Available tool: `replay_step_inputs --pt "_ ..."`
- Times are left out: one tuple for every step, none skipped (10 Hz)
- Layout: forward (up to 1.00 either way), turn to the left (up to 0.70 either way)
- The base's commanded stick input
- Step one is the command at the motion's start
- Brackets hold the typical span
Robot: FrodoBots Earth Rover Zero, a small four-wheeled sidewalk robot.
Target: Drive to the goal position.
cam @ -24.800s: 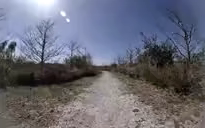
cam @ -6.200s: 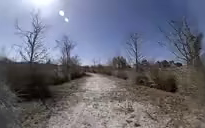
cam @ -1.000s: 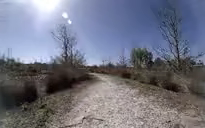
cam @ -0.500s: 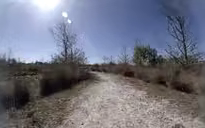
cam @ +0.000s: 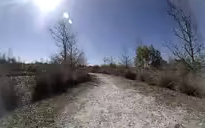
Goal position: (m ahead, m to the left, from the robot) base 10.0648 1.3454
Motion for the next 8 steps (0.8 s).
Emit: replay_step_inputs --pt "0.70 -0.35" --pt "0.70 0.00" --pt "0.70 0.00" --pt "0.70 0.00" --pt "0.70 0.00" --pt "0.70 0.00" --pt "0.70 0.00" --pt "0.70 0.00"
